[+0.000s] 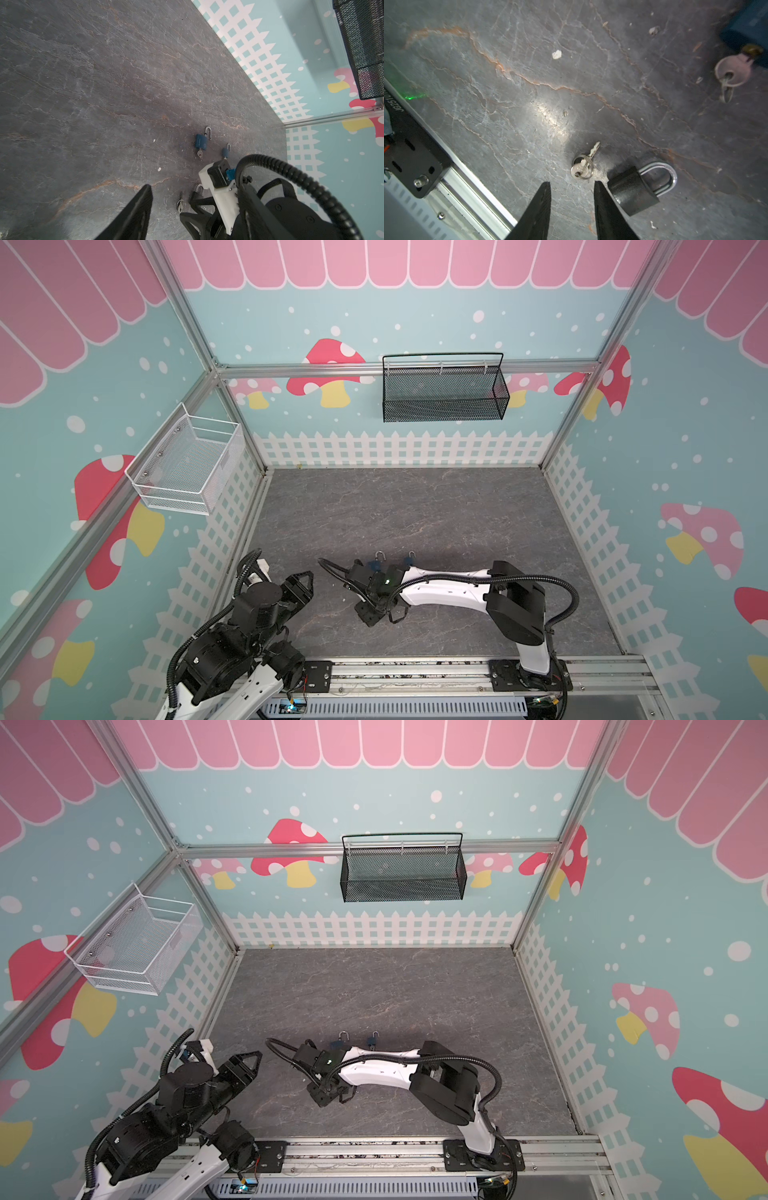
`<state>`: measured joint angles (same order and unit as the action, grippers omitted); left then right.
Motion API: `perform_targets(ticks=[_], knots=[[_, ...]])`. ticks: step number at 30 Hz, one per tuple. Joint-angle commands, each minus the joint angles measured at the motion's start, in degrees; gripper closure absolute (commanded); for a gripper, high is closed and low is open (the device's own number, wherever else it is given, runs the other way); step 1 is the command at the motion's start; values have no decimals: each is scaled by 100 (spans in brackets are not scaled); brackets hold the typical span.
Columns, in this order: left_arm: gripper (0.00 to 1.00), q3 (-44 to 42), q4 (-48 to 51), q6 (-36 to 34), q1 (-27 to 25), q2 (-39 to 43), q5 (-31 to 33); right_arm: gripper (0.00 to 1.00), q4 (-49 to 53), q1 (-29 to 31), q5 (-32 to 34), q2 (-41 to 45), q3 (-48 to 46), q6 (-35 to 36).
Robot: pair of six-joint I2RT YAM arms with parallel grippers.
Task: Unlock with the key
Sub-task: 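Close the right gripper on the silver key's ring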
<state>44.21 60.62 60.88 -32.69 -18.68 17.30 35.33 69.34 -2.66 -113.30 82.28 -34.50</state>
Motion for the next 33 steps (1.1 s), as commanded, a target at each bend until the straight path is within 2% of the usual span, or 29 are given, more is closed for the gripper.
perform_targets(ticks=[1, 10, 33], knots=[[35, 53, 28, -6, 40, -57, -47, 63, -86, -59, -67, -130, -137, 51], [35, 53, -16, -34, 34, -171, -69, 71, -264, -121, -265, -201, -313, 70], [34, -83, -234, 1, 34, -277, -130, 93, -404, -140, -136, -287, -324, 352]])
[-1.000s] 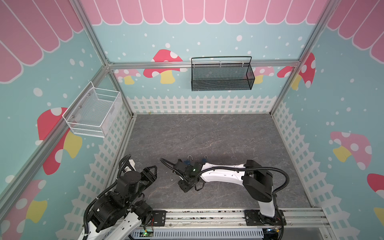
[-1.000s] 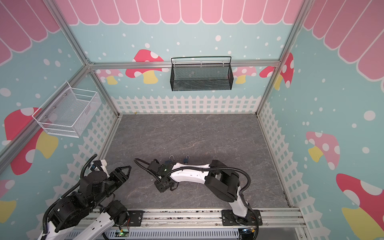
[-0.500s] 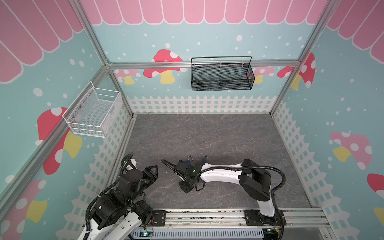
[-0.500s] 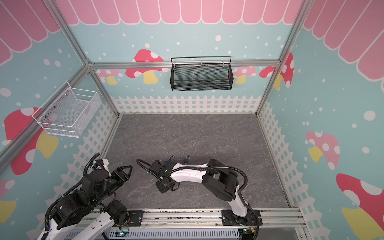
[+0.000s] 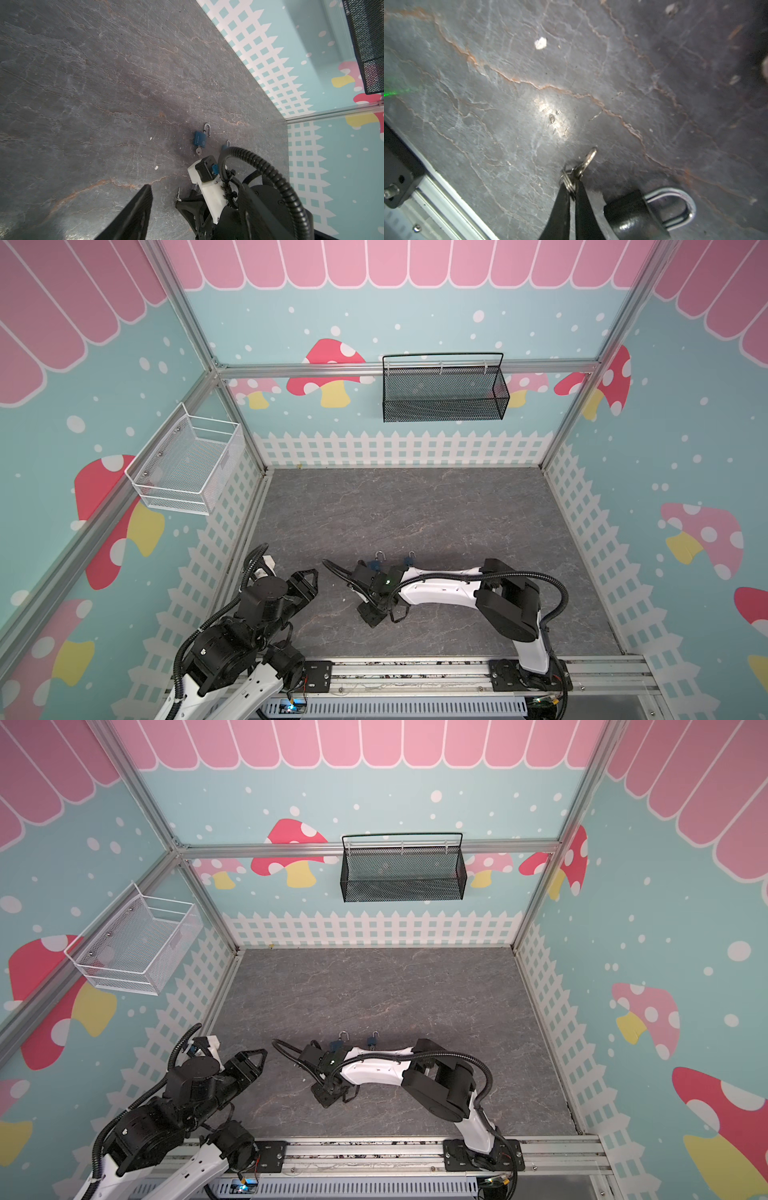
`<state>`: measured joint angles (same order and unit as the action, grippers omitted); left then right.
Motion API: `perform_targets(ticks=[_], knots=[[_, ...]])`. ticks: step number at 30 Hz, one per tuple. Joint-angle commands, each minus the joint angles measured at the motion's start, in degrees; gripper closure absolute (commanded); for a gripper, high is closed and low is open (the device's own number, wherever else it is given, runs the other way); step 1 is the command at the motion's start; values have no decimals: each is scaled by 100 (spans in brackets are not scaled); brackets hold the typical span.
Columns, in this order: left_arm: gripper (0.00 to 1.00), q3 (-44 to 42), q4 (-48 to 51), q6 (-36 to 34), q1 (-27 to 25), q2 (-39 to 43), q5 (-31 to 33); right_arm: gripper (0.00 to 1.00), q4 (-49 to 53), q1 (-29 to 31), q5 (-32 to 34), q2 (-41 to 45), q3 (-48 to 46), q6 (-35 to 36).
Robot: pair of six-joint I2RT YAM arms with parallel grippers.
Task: Unlock with the key
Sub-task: 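Close the right gripper on the silver key's ring, then lift the key with the right gripper toward the left gripper while the left arm rises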
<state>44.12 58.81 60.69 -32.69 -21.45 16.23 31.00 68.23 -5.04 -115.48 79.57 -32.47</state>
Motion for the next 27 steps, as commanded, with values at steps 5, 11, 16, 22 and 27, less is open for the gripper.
perform_targets(ticks=[5, 11, 16, 22, 27], knots=[[34, -88, -67, 56, 34, 61, -23, 99, -14, -29, 357, 46, -68, 408], [34, -38, -62, 130, 34, 146, -36, 100, -292, -29, 636, 345, -263, 825], [34, 24, -27, 223, 35, 240, -33, 100, -537, -29, 868, 616, -441, 1248], [34, 96, 43, 373, 35, 376, -28, 100, -980, -122, 932, 1432, -799, 1692], [34, 172, -31, 501, 38, 366, -165, 100, -1318, -277, 894, 2051, -1033, 2029]])
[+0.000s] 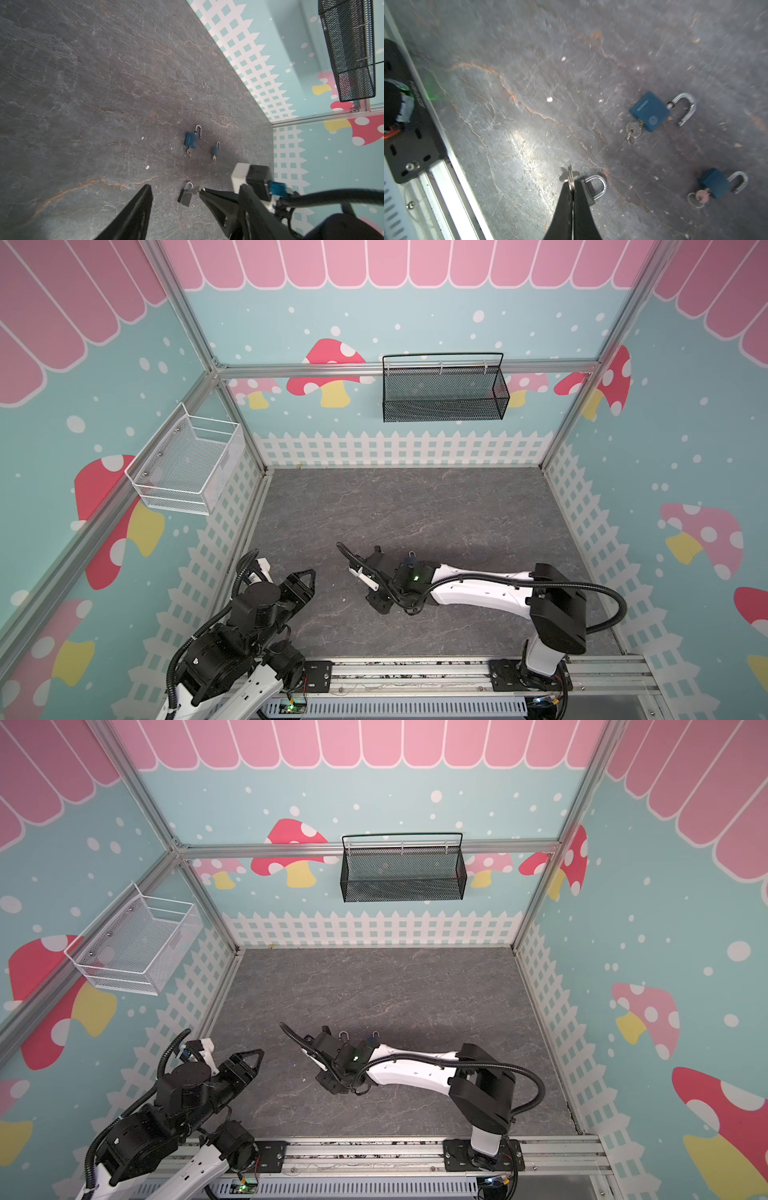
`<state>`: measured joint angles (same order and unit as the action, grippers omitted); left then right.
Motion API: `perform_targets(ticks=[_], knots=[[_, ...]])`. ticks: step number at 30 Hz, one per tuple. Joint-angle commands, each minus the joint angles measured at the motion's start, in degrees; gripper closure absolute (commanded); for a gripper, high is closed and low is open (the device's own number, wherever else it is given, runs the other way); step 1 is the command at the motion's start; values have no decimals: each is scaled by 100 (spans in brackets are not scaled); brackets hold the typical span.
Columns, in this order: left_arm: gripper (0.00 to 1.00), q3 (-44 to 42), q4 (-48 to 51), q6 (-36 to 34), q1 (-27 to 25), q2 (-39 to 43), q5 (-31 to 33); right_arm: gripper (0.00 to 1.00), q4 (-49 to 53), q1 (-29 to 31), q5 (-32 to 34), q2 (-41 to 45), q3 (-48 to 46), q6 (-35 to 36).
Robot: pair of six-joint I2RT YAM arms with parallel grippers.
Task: Unlock with the key
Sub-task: 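Lift the key with the right gripper toward the left gripper while the left arm rises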
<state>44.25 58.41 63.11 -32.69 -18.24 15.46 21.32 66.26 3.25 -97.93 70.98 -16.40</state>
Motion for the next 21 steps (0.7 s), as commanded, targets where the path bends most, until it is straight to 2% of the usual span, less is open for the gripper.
perform_targets(ticks=[1, 5, 9, 12, 17, 21], knots=[[34, 159, -60, 294, 34, 25, -160, 100, -430, -102, 95, 423, -235, 497], [35, 90, -553, 493, 35, -115, -572, 100, -525, -297, 15, 753, -273, 530], [35, -104, -1223, 436, 41, -344, -969, 100, -483, -633, -319, 994, -163, 240], [35, -110, -1473, -9, 36, -626, -957, 100, -299, -945, -750, 1040, 21, -192], [38, -107, -2018, -1333, 36, -1242, -766, 100, 213, -1253, -1008, 1026, 491, -782], [41, -311, -3136, -2353, 37, -1697, -1083, 100, 664, -1485, -1300, 995, 910, -1242]])
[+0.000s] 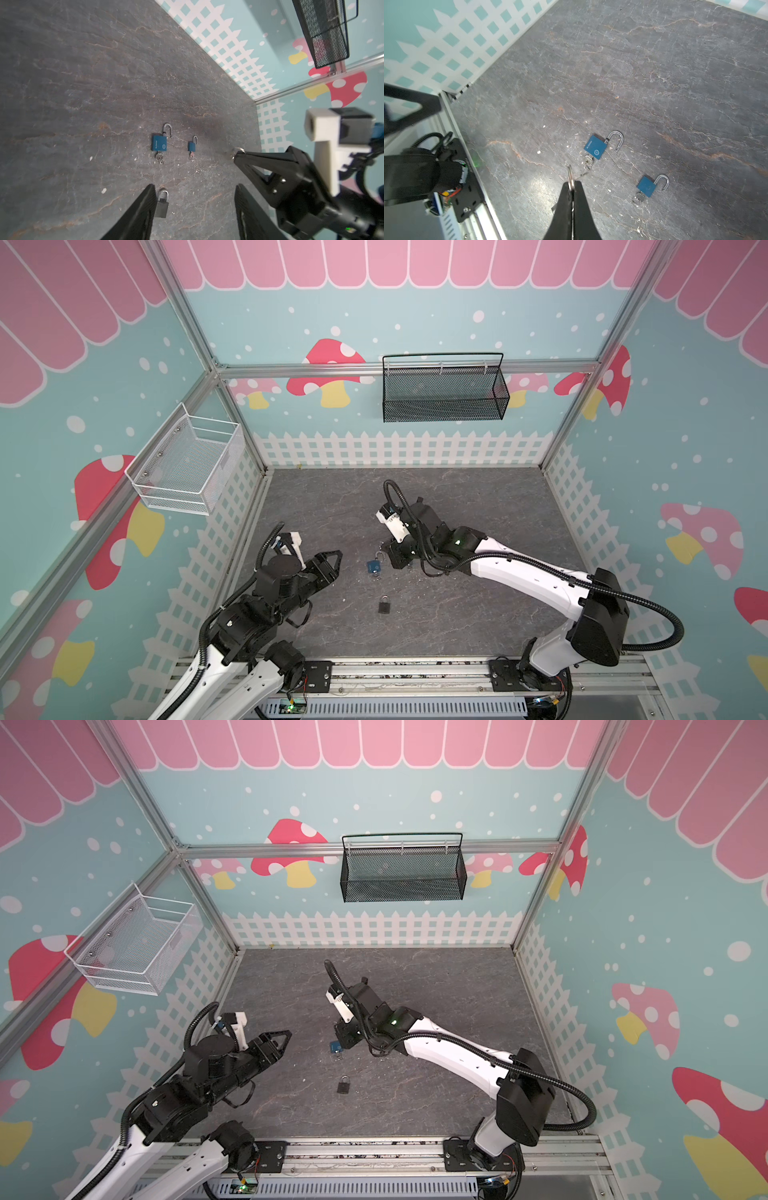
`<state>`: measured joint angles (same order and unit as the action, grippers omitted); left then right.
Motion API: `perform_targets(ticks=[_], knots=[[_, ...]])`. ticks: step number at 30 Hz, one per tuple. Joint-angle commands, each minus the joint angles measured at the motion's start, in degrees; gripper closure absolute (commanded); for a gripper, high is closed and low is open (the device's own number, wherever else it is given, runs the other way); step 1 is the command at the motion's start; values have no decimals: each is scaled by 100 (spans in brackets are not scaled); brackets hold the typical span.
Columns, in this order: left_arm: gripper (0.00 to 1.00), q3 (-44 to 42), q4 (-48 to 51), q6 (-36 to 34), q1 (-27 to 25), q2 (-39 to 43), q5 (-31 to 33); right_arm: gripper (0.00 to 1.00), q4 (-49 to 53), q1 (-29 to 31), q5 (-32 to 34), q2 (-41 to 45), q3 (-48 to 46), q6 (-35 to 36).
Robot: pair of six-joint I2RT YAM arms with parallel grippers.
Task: Unlock with the key
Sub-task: 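Lift the key with the right gripper toward the left gripper while the left arm rises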
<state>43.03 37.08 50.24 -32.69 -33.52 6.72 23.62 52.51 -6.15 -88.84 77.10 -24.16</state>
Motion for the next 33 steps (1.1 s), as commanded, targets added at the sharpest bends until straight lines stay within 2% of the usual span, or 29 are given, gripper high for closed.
perform_targets(ticks=[1, 4, 11, 14, 18, 25, 33], knots=[[42, -301, -1450, -1296, 33, -234, -353, 100, 524, -175, -459, 89, 366, -574], [45, -708, -2670, -1920, 23, -345, -755, 100, 687, -343, -700, 138, 501, -860], [48, -1463, -4497, -3202, -73, -510, -1520, 100, 1064, -490, -830, 263, 870, -1058], [49, -1846, -5247, -3774, -192, -494, -1577, 100, 1084, -496, -925, 381, 909, -1085], [50, -1873, -5537, -4262, -397, -611, -1288, 100, 1083, -505, -986, 523, 912, -1150], [50, -1428, -5619, -4880, -959, -1363, -1061, 100, 1075, -515, -1081, 613, 952, -1241], [58, -1190, -5986, -4910, -1038, -1881, -646, 100, 1048, -523, -1142, 684, 970, -1260]])
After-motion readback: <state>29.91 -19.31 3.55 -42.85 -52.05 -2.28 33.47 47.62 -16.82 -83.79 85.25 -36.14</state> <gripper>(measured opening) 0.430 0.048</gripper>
